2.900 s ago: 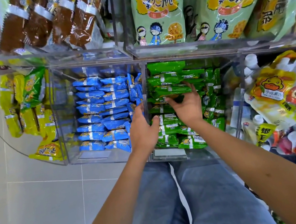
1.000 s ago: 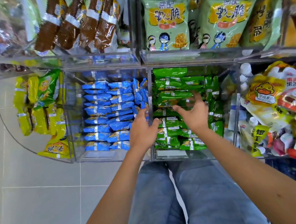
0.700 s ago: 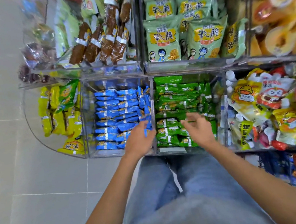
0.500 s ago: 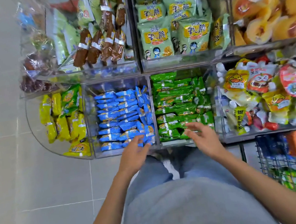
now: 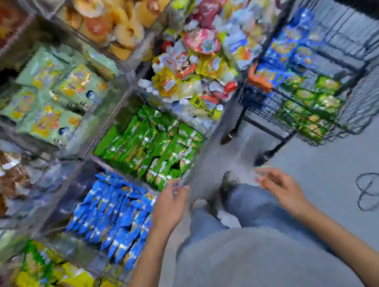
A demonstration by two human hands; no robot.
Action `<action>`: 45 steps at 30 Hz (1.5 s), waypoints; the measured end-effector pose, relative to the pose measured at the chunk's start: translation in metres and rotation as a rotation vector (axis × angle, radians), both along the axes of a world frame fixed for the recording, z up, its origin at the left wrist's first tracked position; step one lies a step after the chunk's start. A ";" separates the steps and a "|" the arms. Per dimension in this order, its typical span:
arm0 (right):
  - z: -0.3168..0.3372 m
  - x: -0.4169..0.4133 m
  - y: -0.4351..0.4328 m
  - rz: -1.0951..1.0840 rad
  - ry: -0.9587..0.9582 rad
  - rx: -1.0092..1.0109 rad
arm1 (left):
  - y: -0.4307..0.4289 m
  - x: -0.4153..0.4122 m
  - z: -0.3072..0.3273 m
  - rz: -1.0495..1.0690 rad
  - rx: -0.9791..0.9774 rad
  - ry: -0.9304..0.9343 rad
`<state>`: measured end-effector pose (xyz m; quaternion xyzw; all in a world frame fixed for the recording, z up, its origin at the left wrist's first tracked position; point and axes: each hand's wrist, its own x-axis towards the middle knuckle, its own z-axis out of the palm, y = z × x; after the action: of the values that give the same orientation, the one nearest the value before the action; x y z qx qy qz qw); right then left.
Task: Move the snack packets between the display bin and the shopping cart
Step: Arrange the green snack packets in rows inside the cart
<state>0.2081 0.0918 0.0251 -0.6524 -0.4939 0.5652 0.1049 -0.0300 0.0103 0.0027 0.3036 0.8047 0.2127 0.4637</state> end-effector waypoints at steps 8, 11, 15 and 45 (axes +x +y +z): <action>-0.001 0.083 -0.004 -0.454 0.023 -0.023 | 0.151 0.088 0.026 -0.512 0.101 -0.039; -0.004 0.102 0.026 -0.514 0.049 -0.010 | 0.191 0.125 0.032 -0.576 0.116 -0.068; -0.004 0.124 0.083 -0.551 0.074 0.027 | 0.237 0.166 0.034 -0.627 0.191 -0.055; -0.252 0.142 0.326 -0.571 -0.416 -0.429 | 0.386 0.240 -0.113 -0.912 0.167 0.440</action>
<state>0.3502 0.4181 -0.2273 -0.8706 -0.1747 0.4597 0.0174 0.2100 0.3962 -0.1108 0.6973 0.6493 -0.0165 0.3033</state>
